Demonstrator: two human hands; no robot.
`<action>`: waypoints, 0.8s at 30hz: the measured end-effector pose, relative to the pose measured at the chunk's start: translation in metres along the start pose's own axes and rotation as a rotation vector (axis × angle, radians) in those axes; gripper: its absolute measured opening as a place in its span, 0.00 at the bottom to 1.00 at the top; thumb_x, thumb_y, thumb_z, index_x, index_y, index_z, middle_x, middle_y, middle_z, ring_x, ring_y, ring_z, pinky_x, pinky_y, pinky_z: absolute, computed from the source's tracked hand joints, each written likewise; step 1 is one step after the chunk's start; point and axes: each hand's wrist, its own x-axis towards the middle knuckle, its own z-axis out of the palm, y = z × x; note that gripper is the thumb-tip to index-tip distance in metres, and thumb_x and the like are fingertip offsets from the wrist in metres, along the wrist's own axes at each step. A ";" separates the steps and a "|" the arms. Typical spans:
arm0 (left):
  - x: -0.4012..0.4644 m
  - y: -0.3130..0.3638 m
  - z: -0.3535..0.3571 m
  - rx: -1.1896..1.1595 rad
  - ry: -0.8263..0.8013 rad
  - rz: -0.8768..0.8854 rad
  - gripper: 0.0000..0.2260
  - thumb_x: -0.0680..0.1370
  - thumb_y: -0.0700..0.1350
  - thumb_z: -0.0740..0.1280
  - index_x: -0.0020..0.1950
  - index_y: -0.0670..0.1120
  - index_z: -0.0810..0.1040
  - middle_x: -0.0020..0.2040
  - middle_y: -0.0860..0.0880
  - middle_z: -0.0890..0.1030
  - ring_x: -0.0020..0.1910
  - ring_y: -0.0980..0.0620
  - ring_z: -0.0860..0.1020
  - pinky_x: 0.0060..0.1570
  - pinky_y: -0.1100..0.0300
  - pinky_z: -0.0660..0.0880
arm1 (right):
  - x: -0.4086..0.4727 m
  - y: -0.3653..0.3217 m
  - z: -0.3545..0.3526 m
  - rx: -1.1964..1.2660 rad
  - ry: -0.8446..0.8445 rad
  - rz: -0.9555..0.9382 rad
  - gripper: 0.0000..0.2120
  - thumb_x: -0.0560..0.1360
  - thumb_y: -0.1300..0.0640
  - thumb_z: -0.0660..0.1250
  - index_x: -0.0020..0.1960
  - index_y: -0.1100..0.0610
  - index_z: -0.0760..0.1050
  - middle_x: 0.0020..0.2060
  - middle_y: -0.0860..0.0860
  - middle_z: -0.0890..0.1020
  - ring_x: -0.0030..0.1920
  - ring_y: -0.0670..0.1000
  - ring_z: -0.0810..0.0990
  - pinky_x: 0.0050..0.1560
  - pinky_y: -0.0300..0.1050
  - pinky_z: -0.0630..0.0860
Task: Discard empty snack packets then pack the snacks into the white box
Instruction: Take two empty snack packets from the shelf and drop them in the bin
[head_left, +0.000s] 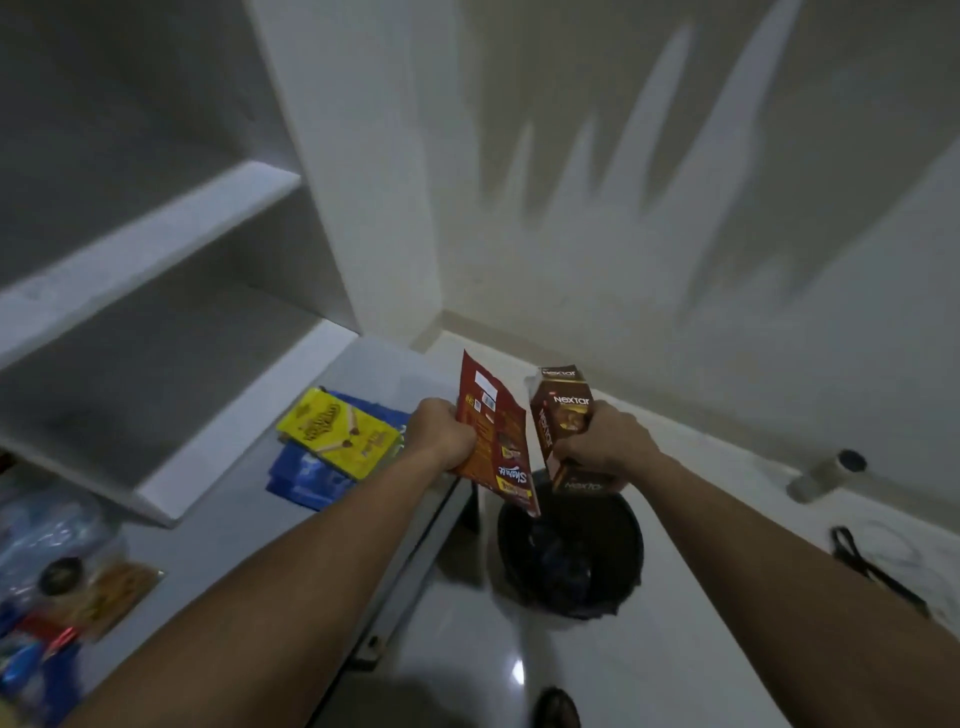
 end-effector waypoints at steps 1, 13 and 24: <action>0.005 -0.006 0.019 0.008 -0.023 -0.004 0.04 0.71 0.40 0.70 0.43 0.42 0.79 0.49 0.41 0.83 0.46 0.42 0.82 0.51 0.48 0.80 | 0.005 0.019 0.008 0.007 -0.004 0.038 0.29 0.69 0.46 0.73 0.64 0.54 0.67 0.55 0.55 0.80 0.52 0.56 0.80 0.51 0.50 0.79; 0.068 -0.090 0.206 0.174 -0.200 0.030 0.10 0.73 0.47 0.71 0.49 0.43 0.78 0.49 0.45 0.83 0.45 0.47 0.81 0.46 0.53 0.80 | 0.107 0.195 0.137 0.019 -0.067 0.274 0.40 0.63 0.43 0.74 0.68 0.55 0.62 0.56 0.54 0.78 0.55 0.57 0.79 0.55 0.54 0.78; 0.111 -0.163 0.301 0.234 -0.281 -0.029 0.15 0.73 0.46 0.71 0.57 0.43 0.75 0.55 0.45 0.80 0.56 0.44 0.78 0.57 0.49 0.76 | 0.169 0.262 0.225 0.101 -0.119 0.285 0.41 0.65 0.39 0.72 0.70 0.54 0.59 0.62 0.57 0.75 0.59 0.59 0.78 0.60 0.59 0.76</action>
